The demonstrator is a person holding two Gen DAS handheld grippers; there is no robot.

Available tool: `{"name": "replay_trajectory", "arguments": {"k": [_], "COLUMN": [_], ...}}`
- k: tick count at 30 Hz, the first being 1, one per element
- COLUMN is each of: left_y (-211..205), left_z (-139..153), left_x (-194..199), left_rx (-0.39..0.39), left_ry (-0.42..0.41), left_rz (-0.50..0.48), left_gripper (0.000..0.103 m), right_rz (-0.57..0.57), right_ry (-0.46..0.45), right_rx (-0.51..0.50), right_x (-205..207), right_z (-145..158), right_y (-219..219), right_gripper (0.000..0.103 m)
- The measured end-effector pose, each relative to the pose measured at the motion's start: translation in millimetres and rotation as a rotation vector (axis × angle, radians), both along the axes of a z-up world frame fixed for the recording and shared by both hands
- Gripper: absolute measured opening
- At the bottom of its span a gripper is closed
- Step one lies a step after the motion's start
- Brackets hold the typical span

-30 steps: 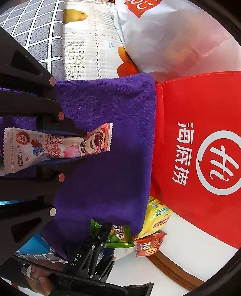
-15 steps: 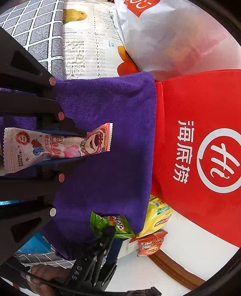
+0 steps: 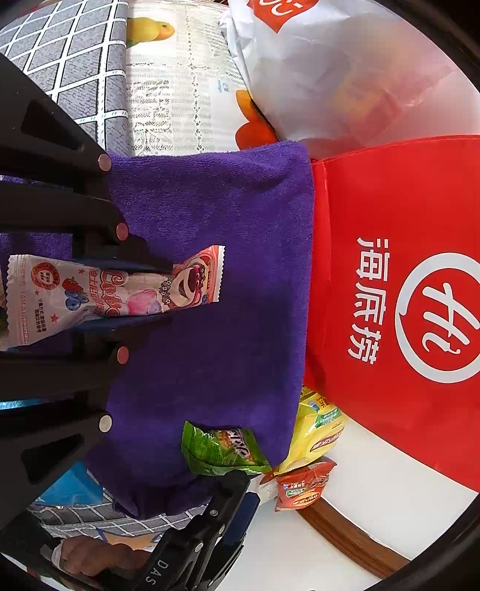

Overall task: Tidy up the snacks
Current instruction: 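Lower the Lotso wrapper onto the towel with the left tool while the right tool lowers the green bag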

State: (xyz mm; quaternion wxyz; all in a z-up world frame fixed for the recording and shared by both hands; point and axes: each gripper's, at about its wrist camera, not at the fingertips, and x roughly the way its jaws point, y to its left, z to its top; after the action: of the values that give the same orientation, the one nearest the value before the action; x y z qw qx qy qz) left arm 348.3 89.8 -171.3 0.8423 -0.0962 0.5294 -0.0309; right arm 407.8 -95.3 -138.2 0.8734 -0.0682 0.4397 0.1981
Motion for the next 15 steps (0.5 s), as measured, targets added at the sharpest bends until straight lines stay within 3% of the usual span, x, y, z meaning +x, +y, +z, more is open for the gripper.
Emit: {"name": "replay_trajectory", "arguments": {"k": [15], "left_y": [-1.9], "left_z": [-1.7], "left_x": [0.4], "left_rx": [0.008], "left_ry": [0.011], "left_rz": [-0.004], "left_gripper": [0.021], "right_rz": [0.012], "right_ry": [-0.014], "right_rx": [-0.002], "right_x": [-2.0], "right_z": [3.3], "right_y": [1.0], "right_gripper": [0.062]}}
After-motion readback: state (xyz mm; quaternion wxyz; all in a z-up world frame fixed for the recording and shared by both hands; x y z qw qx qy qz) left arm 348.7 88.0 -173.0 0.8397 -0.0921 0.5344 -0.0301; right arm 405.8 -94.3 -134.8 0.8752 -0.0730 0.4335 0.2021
